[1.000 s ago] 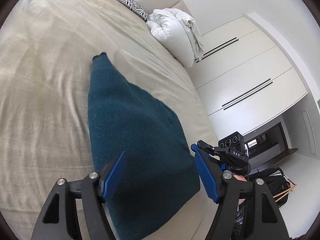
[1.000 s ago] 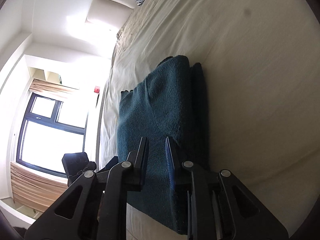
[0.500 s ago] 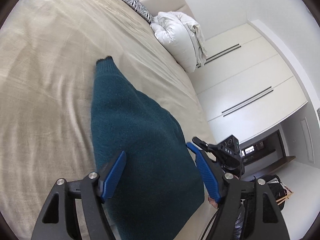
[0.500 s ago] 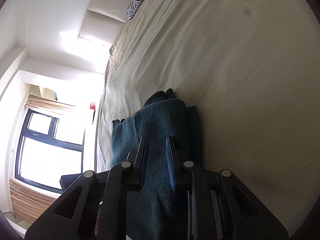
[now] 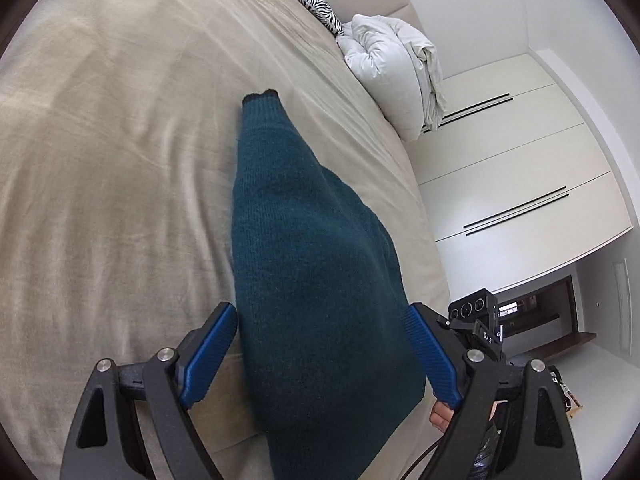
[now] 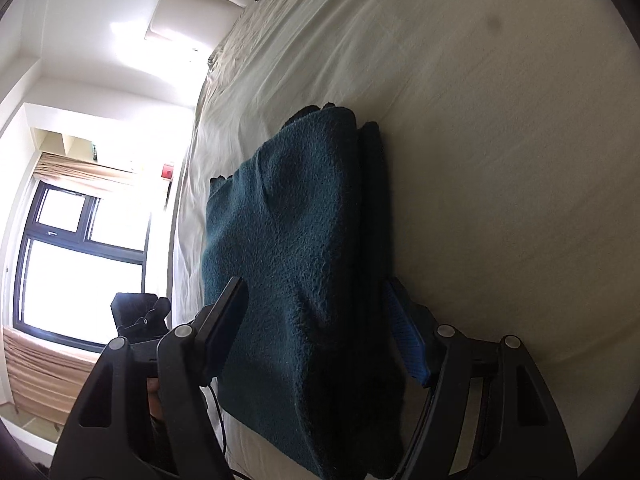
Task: Fold small clothes
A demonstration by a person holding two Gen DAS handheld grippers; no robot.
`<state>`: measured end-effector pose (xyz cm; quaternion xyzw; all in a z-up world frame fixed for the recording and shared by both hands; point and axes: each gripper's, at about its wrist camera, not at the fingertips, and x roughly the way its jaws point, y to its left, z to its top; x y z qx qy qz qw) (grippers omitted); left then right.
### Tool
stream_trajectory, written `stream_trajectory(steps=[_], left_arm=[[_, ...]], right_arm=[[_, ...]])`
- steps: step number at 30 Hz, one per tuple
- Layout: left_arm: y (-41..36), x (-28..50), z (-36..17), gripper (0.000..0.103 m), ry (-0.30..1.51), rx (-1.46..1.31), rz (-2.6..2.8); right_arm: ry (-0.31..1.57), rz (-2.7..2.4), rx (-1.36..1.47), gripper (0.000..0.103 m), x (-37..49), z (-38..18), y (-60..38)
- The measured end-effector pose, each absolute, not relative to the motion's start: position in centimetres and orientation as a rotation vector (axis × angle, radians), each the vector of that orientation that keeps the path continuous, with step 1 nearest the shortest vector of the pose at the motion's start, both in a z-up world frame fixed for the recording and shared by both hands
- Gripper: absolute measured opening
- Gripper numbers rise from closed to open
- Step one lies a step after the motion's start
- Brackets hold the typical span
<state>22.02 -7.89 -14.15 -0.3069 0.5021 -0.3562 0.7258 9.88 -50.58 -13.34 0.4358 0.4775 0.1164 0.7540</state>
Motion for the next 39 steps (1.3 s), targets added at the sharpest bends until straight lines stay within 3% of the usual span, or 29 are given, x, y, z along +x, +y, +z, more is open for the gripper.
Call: stream_trajectory(steps=[3, 6, 8, 11, 23, 29, 39], left_arm=[[-9.4, 21.8, -14.4, 0.087, 1.152, -0.589, -0.749], [-10.8, 21.5, -14.2, 0.084, 1.165, -0.509, -0.721], [-11.4, 21.3, -14.3, 0.070, 1.184, -0.451, -0.681], [-11.2, 20.9, -14.5, 0.060, 1.192, -0.441, -0.653], [-13.6, 19.1, -11.4, 0.040, 1.138, -0.186, -0.546], [-15.8, 17.2, -8.6, 0.037, 1.063, -0.033, -0.503], [-12.0, 11.6, -4.6, 0.037, 0.982, 0.012, -0.468]], right_arm=[[1.052, 0.262, 0.960, 0.067, 10.3, -13.7, -50.3], [1.092, 0.252, 0.912, 0.058, 10.5, -14.1, -50.0], [1.120, 0.233, 0.898, 0.044, 11.1, -14.3, -49.9], [1.149, 0.196, 0.832, 0.037, 11.4, -14.1, -49.2], [1.163, -0.036, 0.350, 0.025, 11.8, -9.4, -42.4], [1.116, -0.086, 0.229, 0.023, 11.3, -7.5, -39.4], [1.048, -0.022, 0.182, 0.023, 7.9, -2.9, -33.9]])
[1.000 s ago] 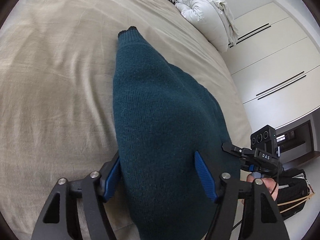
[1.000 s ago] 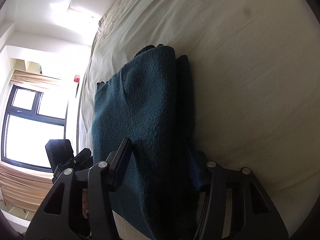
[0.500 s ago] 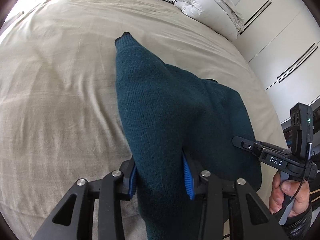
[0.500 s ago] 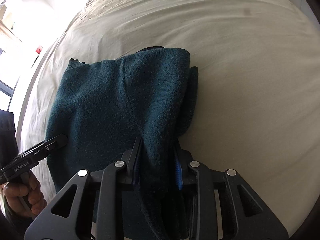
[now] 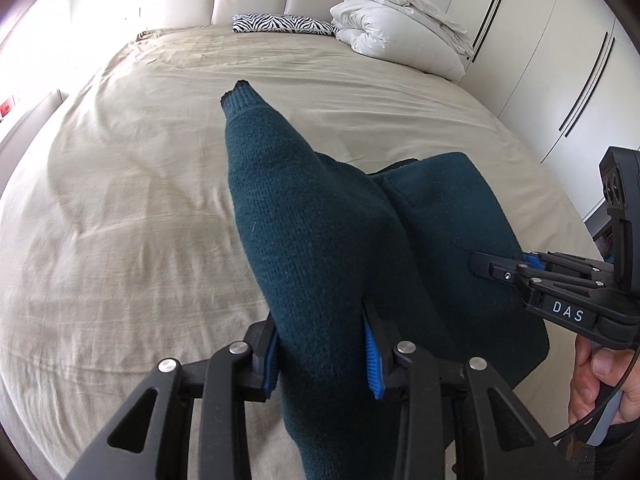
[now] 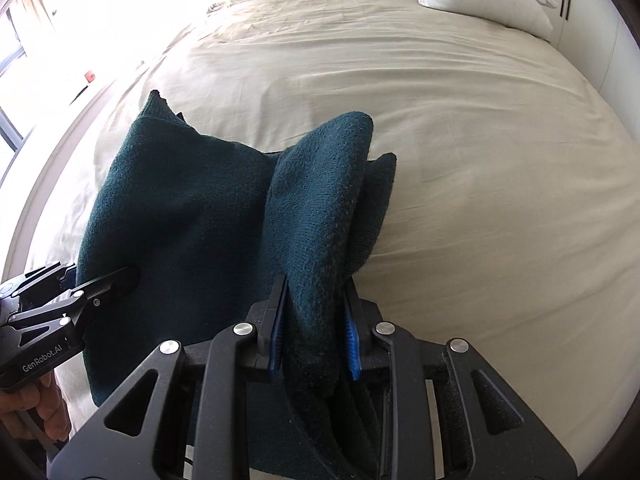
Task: Fold small clothes
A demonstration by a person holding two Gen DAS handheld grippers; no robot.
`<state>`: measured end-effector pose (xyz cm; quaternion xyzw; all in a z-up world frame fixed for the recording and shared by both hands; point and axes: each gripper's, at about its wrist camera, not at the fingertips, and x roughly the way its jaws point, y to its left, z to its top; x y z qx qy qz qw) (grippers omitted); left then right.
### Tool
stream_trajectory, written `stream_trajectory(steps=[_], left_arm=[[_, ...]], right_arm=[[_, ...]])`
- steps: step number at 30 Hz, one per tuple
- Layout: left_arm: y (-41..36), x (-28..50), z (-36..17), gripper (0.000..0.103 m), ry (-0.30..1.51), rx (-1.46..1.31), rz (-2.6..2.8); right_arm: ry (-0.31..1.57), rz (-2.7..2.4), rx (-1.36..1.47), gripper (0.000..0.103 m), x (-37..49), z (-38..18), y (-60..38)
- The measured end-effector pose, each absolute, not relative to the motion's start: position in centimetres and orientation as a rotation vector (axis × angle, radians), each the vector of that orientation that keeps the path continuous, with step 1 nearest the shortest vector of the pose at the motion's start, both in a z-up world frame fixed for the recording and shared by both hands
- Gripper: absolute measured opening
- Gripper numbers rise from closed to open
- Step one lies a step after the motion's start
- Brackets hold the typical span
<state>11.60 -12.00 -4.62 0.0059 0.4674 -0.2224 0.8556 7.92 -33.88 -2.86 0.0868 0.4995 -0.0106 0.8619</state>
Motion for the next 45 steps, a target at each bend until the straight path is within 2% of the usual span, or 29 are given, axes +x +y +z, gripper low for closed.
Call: stream_trajectory(steps=[10, 16, 21, 25, 27, 37, 45], left_arm=[[-3.2, 5.8, -3.5, 0.037, 0.971, -0.012, -0.406], [1.9, 5.2, -6.9, 0.038, 1.027, -0.066, -0.359], [3.8, 5.5, -10.2, 0.048, 1.056, -0.141, -0.371], [4.3, 5.6, -10.6, 0.061, 1.040, -0.166, -0.382], [4.6, 5.6, -10.8, 0.065, 1.039, -0.189, -0.379], [5.5, 4.8, -10.4, 0.067, 1.016, -0.240, -0.354], [6.7, 2.8, -7.8, 0.067, 0.906, -0.260, -0.317]], right_arm=[[1.051, 0.108, 0.206, 0.023, 4.5, -2.1, -26.0], [1.095, 0.178, 0.260, 0.023, 3.7, -4.9, -21.2], [1.137, 0.148, 0.369, 0.025, 3.7, -9.5, -21.8], [1.104, 0.217, 0.578, 0.042, 3.7, -13.4, -25.1], [1.077, 0.257, 0.631, 0.043, 3.4, -14.1, -25.9], [1.087, 0.224, 0.662, 0.046, 2.4, -13.3, -25.7], [1.017, 0.161, 0.616, 0.046, -0.5, -10.9, -25.8]])
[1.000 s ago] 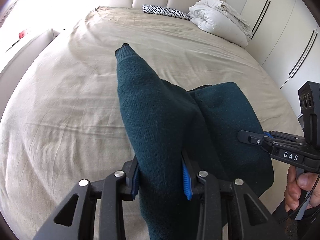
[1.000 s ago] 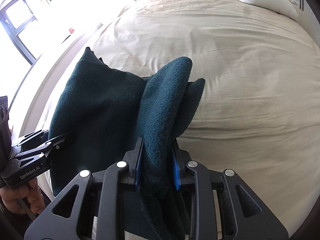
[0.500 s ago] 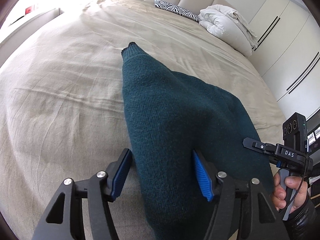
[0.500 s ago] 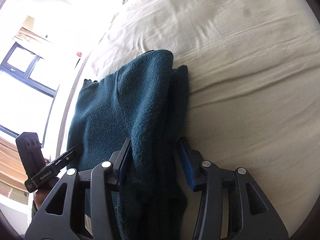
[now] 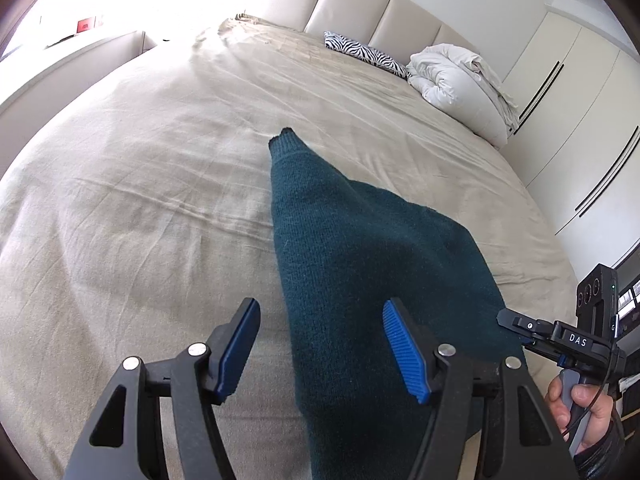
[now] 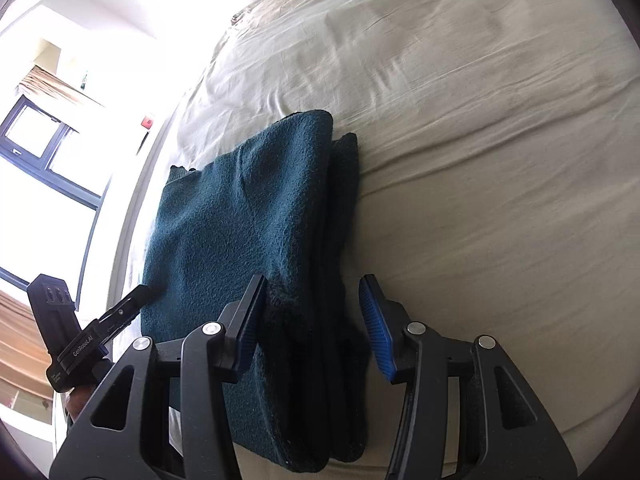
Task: Fold small clothes
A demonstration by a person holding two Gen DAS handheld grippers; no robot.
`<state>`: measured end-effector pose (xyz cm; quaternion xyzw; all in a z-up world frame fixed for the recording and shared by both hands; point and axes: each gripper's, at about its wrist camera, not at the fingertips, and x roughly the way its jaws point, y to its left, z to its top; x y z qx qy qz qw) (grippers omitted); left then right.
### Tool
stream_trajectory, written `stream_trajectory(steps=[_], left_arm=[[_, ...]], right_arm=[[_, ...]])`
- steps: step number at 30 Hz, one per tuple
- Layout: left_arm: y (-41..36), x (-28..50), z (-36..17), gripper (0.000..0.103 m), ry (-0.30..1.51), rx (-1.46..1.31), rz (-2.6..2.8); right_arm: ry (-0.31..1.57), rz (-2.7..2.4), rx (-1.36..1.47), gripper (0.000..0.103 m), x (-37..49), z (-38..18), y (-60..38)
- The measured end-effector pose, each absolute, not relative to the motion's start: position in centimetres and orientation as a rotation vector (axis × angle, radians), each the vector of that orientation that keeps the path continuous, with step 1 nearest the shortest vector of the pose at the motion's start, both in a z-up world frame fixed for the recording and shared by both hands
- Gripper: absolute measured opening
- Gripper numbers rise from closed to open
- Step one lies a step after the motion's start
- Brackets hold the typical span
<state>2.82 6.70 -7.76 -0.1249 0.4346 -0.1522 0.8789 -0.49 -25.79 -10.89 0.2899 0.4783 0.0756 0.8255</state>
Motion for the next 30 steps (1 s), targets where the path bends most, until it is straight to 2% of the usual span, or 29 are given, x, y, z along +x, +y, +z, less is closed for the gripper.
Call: stream_trajectory(steps=[3, 5, 6, 7, 9, 12, 14, 24, 30], left_arm=[[6.1, 1.0, -5.5, 0.074, 0.808, -0.177, -0.281], [5.4, -0.8, -3.6, 0.095, 0.708, -0.107, -0.246], [5.3, -1.8, -2.6, 0.102, 0.650, -0.081, -0.219], [5.1, -2.9, -1.7, 0.103, 0.590, -0.062, -0.197], [4.8, -4.9, -0.1, 0.103, 0.490, -0.020, -0.179], [4.1, -6.7, 1.8, 0.103, 0.404, 0.074, -0.118], [3.9, -7.7, 3.1, 0.103, 0.351, 0.118, -0.080], [5.4, -11.0, 6.5, 0.103, 0.293, 0.042, -0.047], [4.7, -11.7, 6.6, 0.103, 0.366, 0.094, 0.043]], right_arm=[[0.967, 0.114, 0.565, 0.046, -1.8, -9.2, -25.5], [0.922, 0.088, 0.519, 0.046, -2.6, -7.8, -25.2], [0.897, 0.067, 0.489, 0.046, -3.3, -7.0, -25.1], [0.867, 0.044, 0.454, 0.046, -3.8, -6.2, -24.8], [0.810, 0.010, 0.387, 0.047, -4.9, -4.5, -24.0], [0.736, -0.001, 0.345, 0.057, -6.3, -2.6, -23.4], [0.700, 0.015, 0.349, 0.073, -6.9, -1.5, -23.4], [0.709, 0.256, 0.502, 0.073, -7.9, 0.6, -22.6], [0.578, 0.091, 0.231, 0.074, -11.3, 4.9, -19.7]])
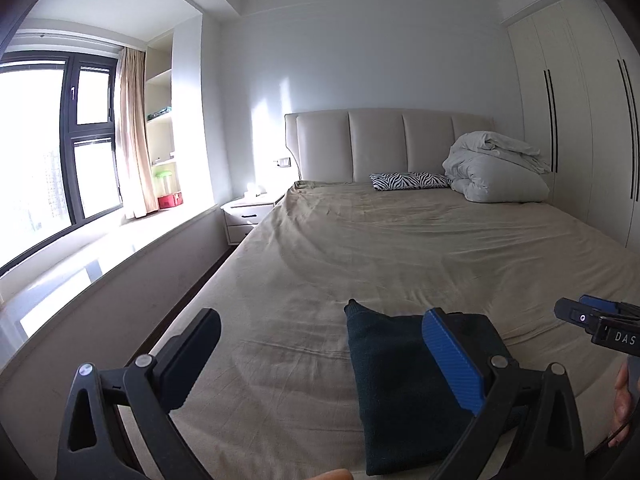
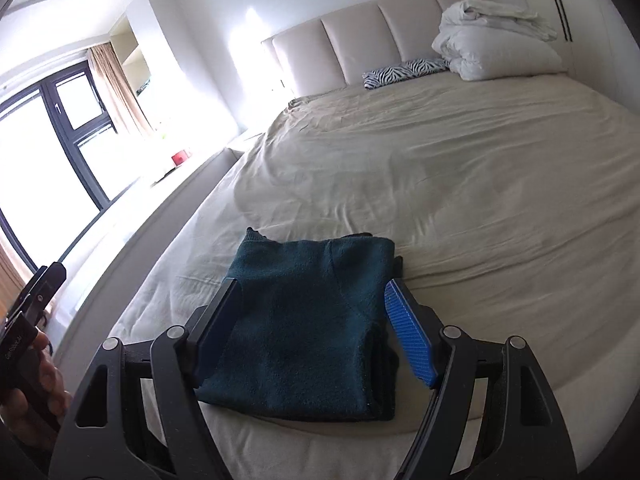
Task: Fold small clothes
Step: 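Open both tools and pull them back from the folded sweater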
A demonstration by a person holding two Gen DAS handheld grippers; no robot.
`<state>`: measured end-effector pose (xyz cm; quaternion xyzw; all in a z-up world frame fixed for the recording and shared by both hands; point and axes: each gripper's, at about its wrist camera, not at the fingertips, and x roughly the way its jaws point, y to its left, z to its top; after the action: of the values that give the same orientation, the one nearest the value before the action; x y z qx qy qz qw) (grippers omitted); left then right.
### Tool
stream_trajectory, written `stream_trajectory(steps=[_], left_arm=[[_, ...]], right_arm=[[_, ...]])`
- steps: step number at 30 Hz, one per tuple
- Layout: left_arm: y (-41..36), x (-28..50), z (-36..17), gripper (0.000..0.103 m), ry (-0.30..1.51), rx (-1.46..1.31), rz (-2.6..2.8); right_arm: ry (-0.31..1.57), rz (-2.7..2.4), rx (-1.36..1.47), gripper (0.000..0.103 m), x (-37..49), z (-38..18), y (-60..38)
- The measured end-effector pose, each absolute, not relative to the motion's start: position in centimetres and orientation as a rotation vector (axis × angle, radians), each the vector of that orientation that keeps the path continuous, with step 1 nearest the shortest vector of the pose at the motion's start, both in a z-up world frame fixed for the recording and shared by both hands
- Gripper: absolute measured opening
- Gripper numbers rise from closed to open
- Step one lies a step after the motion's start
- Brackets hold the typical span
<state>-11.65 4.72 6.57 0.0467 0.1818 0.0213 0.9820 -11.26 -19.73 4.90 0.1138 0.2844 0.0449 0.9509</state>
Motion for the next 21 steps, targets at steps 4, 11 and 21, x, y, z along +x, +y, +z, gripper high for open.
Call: stream_trajectory(steps=[4, 11, 21], left_arm=[[4.6, -11.8, 6.0, 0.103, 0.420, 0.082, 0.065], [4.6, -10.8, 2.5, 0.103, 0.636, 0.004, 0.013], [5.5, -9.1, -1.4, 0.103, 0.808, -0.076, -0.028]], right_arm=[[0.453, -0.021, 0.066, 0.099, -14.4, 7.3, -17.2], [0.552, -0.024, 0.047, 0.102, -15.6, 8.5, -15.3], [0.761, -0.117, 0.093, 0.102, -13.7, 4.7, -15.9]])
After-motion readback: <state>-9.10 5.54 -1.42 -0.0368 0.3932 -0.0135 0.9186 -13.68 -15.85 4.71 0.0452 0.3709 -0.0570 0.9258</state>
